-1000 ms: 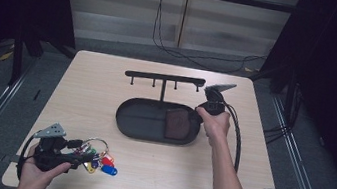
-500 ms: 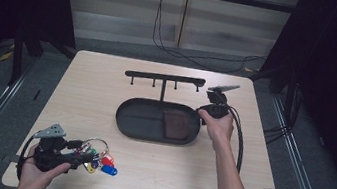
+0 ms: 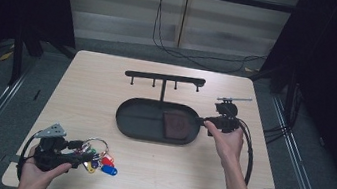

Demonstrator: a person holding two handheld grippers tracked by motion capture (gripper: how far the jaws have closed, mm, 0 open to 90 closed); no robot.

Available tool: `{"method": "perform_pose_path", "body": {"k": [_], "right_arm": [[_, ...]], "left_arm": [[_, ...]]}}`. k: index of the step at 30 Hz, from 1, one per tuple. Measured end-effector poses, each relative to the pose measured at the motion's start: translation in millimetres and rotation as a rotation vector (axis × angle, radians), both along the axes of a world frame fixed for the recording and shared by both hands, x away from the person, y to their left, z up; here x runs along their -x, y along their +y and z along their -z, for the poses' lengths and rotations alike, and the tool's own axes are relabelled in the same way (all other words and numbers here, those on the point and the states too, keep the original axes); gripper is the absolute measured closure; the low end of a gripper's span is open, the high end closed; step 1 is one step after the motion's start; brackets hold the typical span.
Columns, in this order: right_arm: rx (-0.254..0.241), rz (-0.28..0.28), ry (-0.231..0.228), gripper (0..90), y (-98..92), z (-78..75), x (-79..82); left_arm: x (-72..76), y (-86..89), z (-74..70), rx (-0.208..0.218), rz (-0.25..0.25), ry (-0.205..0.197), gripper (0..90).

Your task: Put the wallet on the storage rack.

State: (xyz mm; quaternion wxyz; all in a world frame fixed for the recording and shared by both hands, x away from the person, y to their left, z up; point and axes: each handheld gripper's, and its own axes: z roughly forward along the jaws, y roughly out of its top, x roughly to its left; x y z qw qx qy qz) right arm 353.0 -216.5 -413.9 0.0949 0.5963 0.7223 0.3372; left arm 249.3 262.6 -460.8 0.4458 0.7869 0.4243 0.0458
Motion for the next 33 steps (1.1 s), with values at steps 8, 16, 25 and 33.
{"method": "perform_pose_path", "body": {"k": [8,16,25,33], "right_arm": [[-0.007,-0.018,-0.062,30.8,-6.1,8.7,29.9],[-0.014,-0.032,-0.086,20.7,-13.2,19.8,62.3],[0.006,-0.051,-0.123,14.4,-15.3,31.3,93.8],[0.008,-0.077,-0.107,15.1,-14.4,40.7,118.0]], "left_arm": [[-0.1,0.4,-0.7,0.003,-0.024,-0.008,32.0],[0.5,-6.9,-1.6,-0.016,0.001,-0.006,33.6],[-1.6,-3.9,-0.9,-0.005,0.000,0.013,33.9],[-0.5,-6.2,-0.9,-0.012,0.031,0.039,42.1]]}}
